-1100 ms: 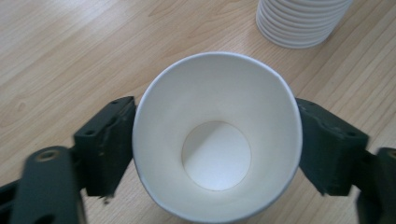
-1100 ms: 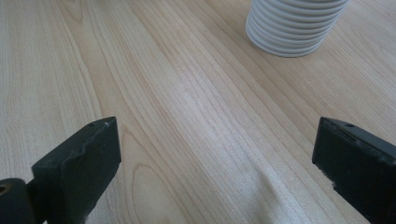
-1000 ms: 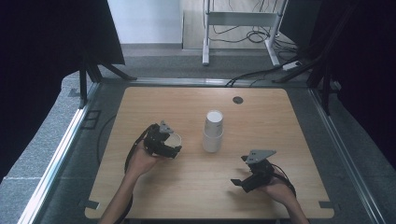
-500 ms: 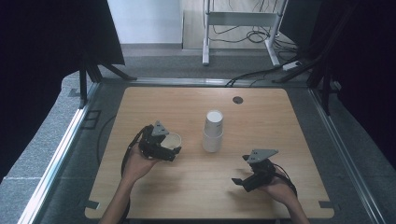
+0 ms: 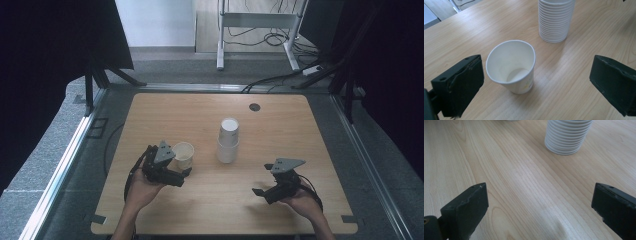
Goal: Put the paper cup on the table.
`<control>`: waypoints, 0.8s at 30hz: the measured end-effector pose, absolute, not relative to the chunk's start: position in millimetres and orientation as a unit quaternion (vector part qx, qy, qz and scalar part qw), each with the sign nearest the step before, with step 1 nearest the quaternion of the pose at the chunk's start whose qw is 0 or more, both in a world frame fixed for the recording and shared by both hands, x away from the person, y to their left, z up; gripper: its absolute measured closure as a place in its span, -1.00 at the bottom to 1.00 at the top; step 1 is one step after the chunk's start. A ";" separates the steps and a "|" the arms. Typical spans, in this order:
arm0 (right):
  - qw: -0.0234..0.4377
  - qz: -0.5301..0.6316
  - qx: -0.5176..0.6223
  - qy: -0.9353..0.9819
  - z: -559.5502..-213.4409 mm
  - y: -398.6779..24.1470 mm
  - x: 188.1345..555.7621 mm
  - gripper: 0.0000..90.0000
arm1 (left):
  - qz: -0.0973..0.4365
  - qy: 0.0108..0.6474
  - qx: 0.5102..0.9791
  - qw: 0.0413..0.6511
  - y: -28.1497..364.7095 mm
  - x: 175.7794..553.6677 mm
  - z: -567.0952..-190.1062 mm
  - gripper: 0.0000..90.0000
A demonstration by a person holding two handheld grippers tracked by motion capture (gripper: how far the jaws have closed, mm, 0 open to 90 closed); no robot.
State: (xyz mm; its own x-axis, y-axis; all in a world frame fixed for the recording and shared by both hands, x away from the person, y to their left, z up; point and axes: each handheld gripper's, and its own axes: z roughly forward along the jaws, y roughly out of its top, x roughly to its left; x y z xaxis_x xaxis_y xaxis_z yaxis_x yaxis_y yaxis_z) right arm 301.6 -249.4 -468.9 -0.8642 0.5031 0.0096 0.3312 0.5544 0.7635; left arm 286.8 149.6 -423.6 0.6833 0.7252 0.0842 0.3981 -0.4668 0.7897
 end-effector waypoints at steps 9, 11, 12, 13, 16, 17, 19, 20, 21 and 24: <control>0.116 0.403 0.250 0.873 -468.3 -257.5 303.1 -0.98 | 0.214 0.339 0.823 0.401 158.9 270.9 -440.2 -1.00; 0.119 0.401 0.253 0.872 -469.3 -259.1 303.7 -0.98 | 0.213 0.341 0.823 0.401 160.0 269.3 -446.3 -1.00; 0.120 0.399 0.255 0.873 -469.8 -260.2 304.2 -0.98 | 0.212 0.341 0.825 0.398 160.1 269.0 -448.3 -1.00; 0.121 0.399 0.256 0.872 -470.3 -260.7 304.5 -0.98 | 0.213 0.340 0.827 0.395 160.4 268.8 -450.8 -1.00; 0.125 0.393 0.261 0.873 -472.6 -263.2 306.1 -0.98 | 0.213 0.340 0.827 0.393 160.9 268.6 -458.4 -1.00; 0.123 0.392 0.262 0.873 -473.2 -263.8 306.6 -0.98 | 0.211 0.341 0.828 0.392 160.7 268.6 -461.6 -1.00; 0.123 0.390 0.265 0.873 -475.1 -265.5 307.8 -0.98 | 0.210 0.341 0.830 0.389 160.5 268.3 -466.6 -1.00; 0.123 0.388 0.267 0.873 -476.7 -266.4 308.5 -0.98 | 0.208 0.341 0.830 0.389 160.5 268.2 -468.6 -1.00; 0.124 0.386 0.268 0.874 -477.7 -266.9 309.0 -0.98 | 0.205 0.341 0.831 0.389 160.4 267.9 -471.2 -1.00; 0.126 0.378 0.275 0.875 -482.8 -269.2 311.3 -0.98 | 0.197 0.341 0.835 0.384 159.4 267.6 -480.7 -1.00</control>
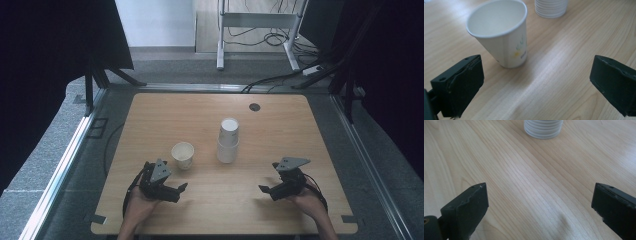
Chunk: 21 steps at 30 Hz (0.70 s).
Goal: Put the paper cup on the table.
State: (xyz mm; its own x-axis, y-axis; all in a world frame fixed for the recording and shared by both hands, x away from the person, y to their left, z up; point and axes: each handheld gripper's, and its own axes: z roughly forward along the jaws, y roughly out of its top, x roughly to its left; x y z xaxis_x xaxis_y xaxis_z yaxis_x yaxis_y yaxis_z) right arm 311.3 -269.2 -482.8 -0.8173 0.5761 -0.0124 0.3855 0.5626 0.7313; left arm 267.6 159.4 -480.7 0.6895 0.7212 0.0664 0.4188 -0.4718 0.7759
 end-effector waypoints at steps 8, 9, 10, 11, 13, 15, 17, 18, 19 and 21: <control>0.127 0.363 0.283 0.879 -496.5 -273.2 317.5 -0.97 | 0.183 0.350 0.844 0.363 156.5 268.3 -503.1 -1.00; 0.127 0.361 0.284 0.879 -498.2 -273.5 318.2 -0.97 | 0.181 0.351 0.845 0.361 156.2 268.5 -505.1 -1.00; 0.126 0.359 0.285 0.880 -500.0 -273.7 318.9 -0.97 | 0.180 0.350 0.847 0.358 155.9 268.8 -506.8 -1.00; 0.126 0.356 0.286 0.881 -501.8 -273.8 319.5 -0.97 | 0.178 0.350 0.848 0.355 155.5 269.2 -508.4 -1.00; 0.125 0.351 0.286 0.883 -505.4 -273.5 320.5 -0.97 | 0.177 0.351 0.850 0.350 154.2 269.9 -511.5 -1.00; 0.126 0.343 0.285 0.886 -508.8 -272.7 321.2 -0.97 | 0.175 0.352 0.854 0.341 152.7 270.4 -514.5 -1.00; 0.126 0.338 0.284 0.888 -511.2 -272.0 321.7 -0.97 | 0.174 0.349 0.859 0.332 151.5 271.2 -517.7 -1.00; 0.126 0.336 0.284 0.889 -512.3 -271.7 321.8 -0.98 | 0.171 0.352 0.860 0.328 150.4 271.6 -518.9 -1.00; 0.125 0.337 0.283 0.889 -513.2 -271.8 322.1 -0.99 | 0.172 0.353 0.859 0.329 150.3 271.5 -518.8 -1.00; 0.123 0.339 0.286 0.888 -513.7 -272.2 322.3 -0.99 | 0.174 0.354 0.858 0.329 150.6 271.5 -518.8 -1.00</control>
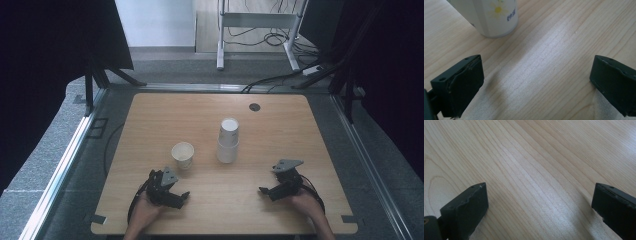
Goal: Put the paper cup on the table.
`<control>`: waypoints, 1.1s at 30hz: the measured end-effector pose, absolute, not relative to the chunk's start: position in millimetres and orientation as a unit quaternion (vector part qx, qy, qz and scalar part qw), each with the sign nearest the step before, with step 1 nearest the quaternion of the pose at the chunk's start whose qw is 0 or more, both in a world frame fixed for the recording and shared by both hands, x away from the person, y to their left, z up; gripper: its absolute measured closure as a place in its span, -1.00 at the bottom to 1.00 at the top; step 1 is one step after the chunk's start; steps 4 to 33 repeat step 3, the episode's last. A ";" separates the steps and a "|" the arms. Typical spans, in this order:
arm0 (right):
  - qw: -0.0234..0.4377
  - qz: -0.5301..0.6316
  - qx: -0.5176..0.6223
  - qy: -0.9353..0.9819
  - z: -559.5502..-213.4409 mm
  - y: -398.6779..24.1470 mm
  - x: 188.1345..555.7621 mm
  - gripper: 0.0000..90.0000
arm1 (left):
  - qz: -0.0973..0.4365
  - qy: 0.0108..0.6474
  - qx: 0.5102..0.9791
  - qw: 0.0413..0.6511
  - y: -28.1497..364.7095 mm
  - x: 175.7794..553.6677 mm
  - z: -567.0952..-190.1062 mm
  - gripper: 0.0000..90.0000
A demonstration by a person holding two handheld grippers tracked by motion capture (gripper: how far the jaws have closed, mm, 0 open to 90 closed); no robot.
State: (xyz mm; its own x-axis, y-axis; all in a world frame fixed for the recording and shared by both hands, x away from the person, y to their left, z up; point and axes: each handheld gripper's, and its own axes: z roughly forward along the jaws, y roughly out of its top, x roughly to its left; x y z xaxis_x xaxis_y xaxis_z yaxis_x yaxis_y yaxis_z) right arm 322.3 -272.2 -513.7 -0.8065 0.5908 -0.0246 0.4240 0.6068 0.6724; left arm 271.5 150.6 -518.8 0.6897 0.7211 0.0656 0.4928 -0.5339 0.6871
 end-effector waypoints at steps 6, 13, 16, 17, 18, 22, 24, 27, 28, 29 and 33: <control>0.122 0.339 0.284 0.889 -513.4 -273.1 321.8 -0.98 | 0.176 0.355 0.858 0.328 151.2 271.6 -518.6 -1.00; 0.122 0.339 0.284 0.889 -513.4 -273.1 321.8 -0.98 | 0.176 0.355 0.858 0.328 151.2 271.6 -518.6 -1.00; 0.122 0.339 0.284 0.889 -513.4 -273.1 321.8 -0.98 | 0.176 0.355 0.858 0.328 151.2 271.6 -518.6 -1.00; 0.122 0.339 0.284 0.889 -513.4 -273.1 321.8 -0.98 | 0.176 0.355 0.858 0.328 151.2 271.6 -518.6 -1.00; 0.122 0.339 0.284 0.889 -513.4 -273.1 321.8 -0.98 | 0.176 0.355 0.858 0.328 151.2 271.6 -518.6 -1.00; 0.122 0.339 0.284 0.889 -513.4 -273.1 321.8 -0.98 | 0.176 0.355 0.858 0.328 151.2 271.6 -518.6 -1.00; 0.122 0.339 0.284 0.889 -513.4 -273.1 321.8 -0.98 | 0.176 0.355 0.858 0.328 151.2 271.6 -518.6 -1.00; 0.122 0.339 0.284 0.889 -513.4 -273.1 321.8 -0.98 | 0.176 0.355 0.858 0.328 151.2 271.6 -518.6 -1.00; 0.122 0.339 0.284 0.889 -513.4 -273.1 321.8 -0.98 | 0.176 0.355 0.858 0.328 151.2 271.6 -518.6 -1.00; 0.122 0.339 0.284 0.889 -513.4 -273.1 321.8 -0.98 | 0.176 0.355 0.858 0.328 151.2 271.6 -518.6 -1.00; 0.122 0.339 0.284 0.889 -513.4 -273.1 321.8 -0.98 | 0.176 0.355 0.858 0.328 151.2 271.6 -518.6 -1.00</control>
